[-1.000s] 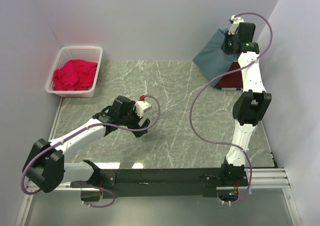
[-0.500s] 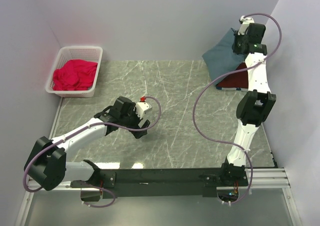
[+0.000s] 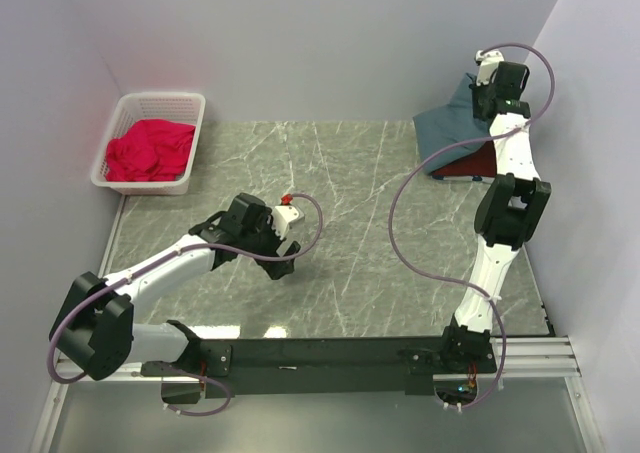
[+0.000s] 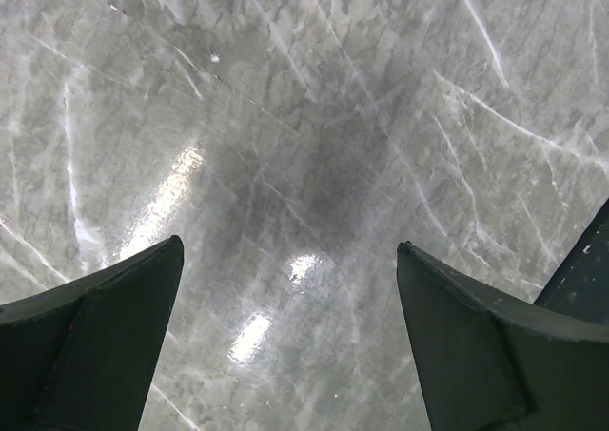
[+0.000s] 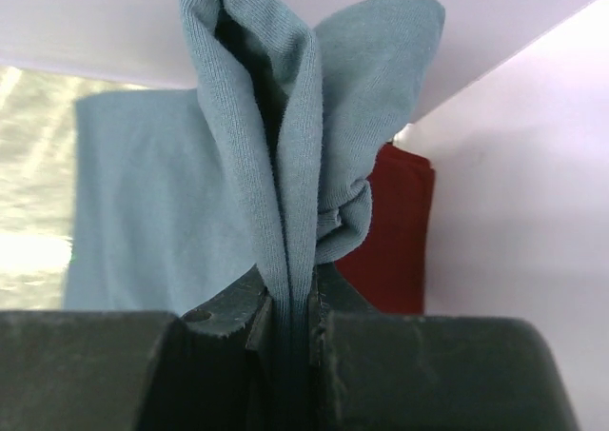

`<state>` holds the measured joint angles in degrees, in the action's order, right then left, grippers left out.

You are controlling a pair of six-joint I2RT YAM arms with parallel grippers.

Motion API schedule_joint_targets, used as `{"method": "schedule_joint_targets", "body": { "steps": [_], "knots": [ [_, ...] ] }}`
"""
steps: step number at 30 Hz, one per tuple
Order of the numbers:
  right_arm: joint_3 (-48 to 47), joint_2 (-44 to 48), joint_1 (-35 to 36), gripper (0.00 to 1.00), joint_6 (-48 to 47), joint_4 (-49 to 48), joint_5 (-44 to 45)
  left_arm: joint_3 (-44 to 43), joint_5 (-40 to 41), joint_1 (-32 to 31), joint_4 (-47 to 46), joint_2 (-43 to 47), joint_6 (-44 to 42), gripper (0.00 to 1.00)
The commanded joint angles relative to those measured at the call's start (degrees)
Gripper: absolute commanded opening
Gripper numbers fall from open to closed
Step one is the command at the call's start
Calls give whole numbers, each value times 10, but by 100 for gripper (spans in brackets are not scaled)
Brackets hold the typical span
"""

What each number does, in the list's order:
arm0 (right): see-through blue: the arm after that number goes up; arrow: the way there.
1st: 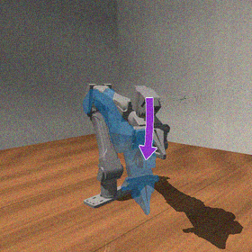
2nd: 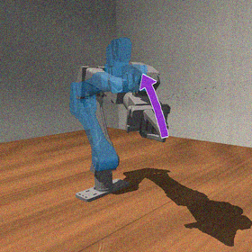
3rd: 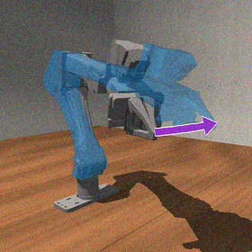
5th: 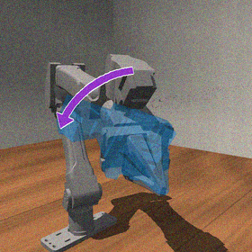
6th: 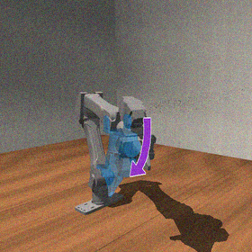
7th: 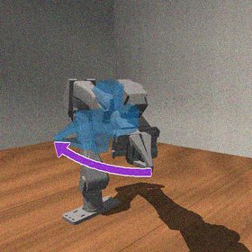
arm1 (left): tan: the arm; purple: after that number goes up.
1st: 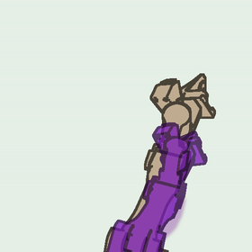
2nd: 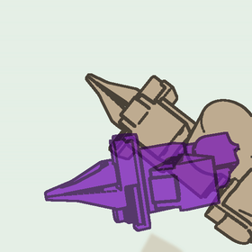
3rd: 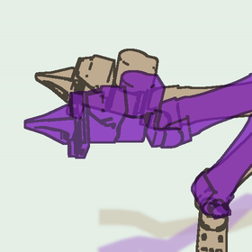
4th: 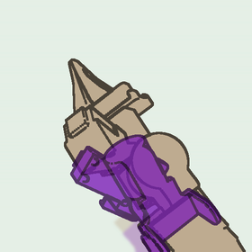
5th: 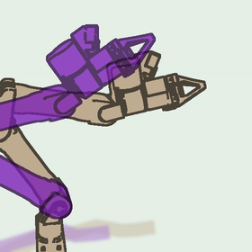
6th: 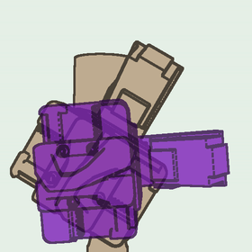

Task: Fold and stack the t-shirts
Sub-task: Neatly place the folded tshirt to the corner

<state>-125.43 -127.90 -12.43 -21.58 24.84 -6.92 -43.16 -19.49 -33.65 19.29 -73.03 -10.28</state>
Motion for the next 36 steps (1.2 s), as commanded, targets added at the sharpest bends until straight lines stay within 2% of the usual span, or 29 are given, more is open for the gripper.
{"method": "schedule_joint_targets", "body": {
  "steps": [1, 19, 25, 27, 29, 30, 32, 33, 35, 36],
  "knots": [
    [-14, -10, -12, 0, -61, -63, 17, -29, -17, 2, 7, -4, 11, 99],
    [22, -49, -29, 0, -155, -113, 18, -44, -21, 2, 22, -18, 20, 99],
    [18, -64, -33, 2, -159, -112, 19, -47, -26, 2, 25, -23, 23, 99],
    [22, -65, -33, 11, -160, -124, 31, -52, -27, 2, 25, -25, 22, 99],
    [21, -68, -33, 26, -155, -135, 47, -54, -27, 2, 27, -26, 20, 99],
    [19, -72, -33, 38, -152, -143, 57, -55, -28, 2, 26, -26, 20, 99],
    [10, -74, -33, 49, -139, -150, 86, -55, -26, 2, 25, -25, 19, 100],
    [8, -73, -33, 58, -136, -153, 89, -54, -27, 2, 26, -24, 20, 99],
    [13, -68, -33, 64, -123, -156, 95, -52, -25, 2, 23, -22, 22, 99],
    [17, -61, -34, 72, -117, -165, 96, -49, -25, 2, 22, -19, 22, 99]
  ]
}}
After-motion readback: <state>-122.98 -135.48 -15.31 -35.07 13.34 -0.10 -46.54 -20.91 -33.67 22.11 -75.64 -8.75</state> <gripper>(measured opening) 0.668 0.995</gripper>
